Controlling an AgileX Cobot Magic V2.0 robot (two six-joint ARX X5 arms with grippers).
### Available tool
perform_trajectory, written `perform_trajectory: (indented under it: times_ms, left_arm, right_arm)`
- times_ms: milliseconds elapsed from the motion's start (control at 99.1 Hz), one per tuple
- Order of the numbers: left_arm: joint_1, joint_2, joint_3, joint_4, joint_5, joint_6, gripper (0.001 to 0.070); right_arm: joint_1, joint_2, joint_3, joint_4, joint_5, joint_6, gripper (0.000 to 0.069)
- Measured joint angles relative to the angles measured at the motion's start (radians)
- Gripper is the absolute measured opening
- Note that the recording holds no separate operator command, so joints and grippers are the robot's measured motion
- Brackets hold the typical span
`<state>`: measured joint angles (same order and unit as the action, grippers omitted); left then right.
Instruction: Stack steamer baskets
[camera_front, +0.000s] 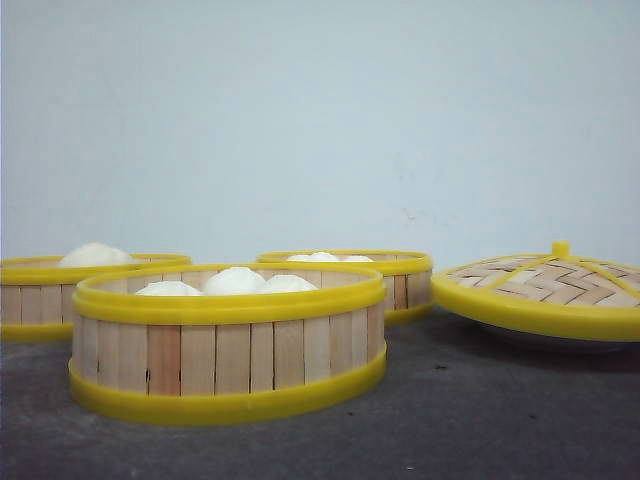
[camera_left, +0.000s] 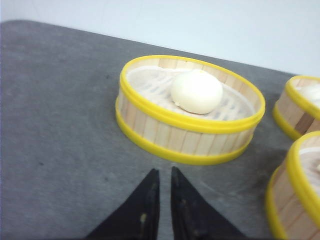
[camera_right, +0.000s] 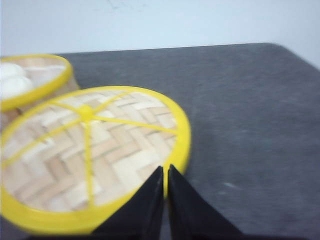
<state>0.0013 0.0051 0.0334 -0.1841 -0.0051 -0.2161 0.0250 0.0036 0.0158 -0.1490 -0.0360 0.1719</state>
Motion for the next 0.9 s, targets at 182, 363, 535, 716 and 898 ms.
perform_trajectory:
  times_ms: [182,363,535,716,898]
  left_arm:
    - [0.0,0.012,0.062,-0.038,0.064,-0.145,0.0014]
    - [0.0,0.119,0.277,-0.097,0.087,-0.168,0.0014]
    - [0.0,0.349,0.513,-0.214,0.128,-0.068,0.0014]
    - [0.0,0.618,0.732,-0.33,0.185,0.077,0.0014]
    - [0.0,0.817,0.769,-0.351,0.185,0.151,0.0014]
  right_arm:
    - [0.0,0.019,0.085,-0.006,-0.075,0.146,0.001]
    - [0.0,0.16,0.33,-0.088,-0.093,0.175,0.0009]
    - [0.0,0.402,0.58,-0.239,-0.095,0.099,0.0009]
    - [0.0,0.682,0.777,-0.392,-0.095,-0.023,0.0009]
    - [0.0,0.889,0.791,-0.429,-0.095,-0.084,0.0009]
